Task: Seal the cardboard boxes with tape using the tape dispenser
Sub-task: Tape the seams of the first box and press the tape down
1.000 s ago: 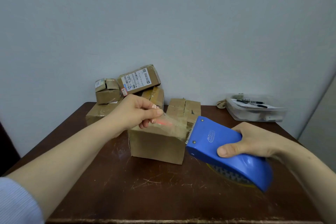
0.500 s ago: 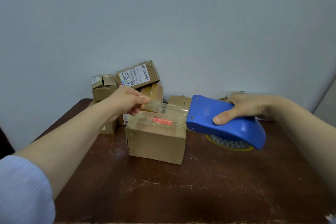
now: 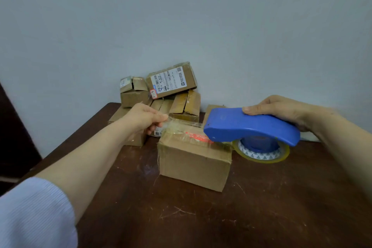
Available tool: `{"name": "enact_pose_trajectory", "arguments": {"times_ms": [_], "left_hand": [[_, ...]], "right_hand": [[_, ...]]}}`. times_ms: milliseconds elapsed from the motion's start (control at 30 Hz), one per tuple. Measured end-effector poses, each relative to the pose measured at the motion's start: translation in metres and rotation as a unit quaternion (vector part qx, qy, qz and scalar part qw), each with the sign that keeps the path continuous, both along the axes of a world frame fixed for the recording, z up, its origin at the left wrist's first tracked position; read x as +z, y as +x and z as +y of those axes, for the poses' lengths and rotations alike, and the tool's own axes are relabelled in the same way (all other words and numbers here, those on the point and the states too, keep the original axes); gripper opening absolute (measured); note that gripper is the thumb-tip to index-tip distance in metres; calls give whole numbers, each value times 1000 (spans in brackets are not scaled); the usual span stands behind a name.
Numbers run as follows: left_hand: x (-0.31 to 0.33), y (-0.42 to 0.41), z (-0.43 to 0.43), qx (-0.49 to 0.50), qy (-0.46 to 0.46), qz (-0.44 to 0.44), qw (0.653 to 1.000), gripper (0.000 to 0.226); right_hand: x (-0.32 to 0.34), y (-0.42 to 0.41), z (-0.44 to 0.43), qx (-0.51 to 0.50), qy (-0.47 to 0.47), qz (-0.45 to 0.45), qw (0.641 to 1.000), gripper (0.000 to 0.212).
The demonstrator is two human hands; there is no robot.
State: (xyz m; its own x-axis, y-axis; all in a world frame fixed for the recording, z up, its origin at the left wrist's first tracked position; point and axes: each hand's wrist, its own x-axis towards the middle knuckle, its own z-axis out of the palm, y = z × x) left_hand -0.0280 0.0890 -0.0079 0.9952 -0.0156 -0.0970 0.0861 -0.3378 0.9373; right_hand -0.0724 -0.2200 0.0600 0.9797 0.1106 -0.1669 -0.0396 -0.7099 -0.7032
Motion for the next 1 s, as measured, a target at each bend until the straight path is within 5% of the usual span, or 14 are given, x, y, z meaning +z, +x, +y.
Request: {"name": "enact_pose_trajectory", "arguments": {"times_ms": [1000], "left_hand": [[-57, 16, 7, 19, 84, 9, 996, 32]], "right_hand": [[5, 41, 55, 26, -158, 44, 986, 43]]}}
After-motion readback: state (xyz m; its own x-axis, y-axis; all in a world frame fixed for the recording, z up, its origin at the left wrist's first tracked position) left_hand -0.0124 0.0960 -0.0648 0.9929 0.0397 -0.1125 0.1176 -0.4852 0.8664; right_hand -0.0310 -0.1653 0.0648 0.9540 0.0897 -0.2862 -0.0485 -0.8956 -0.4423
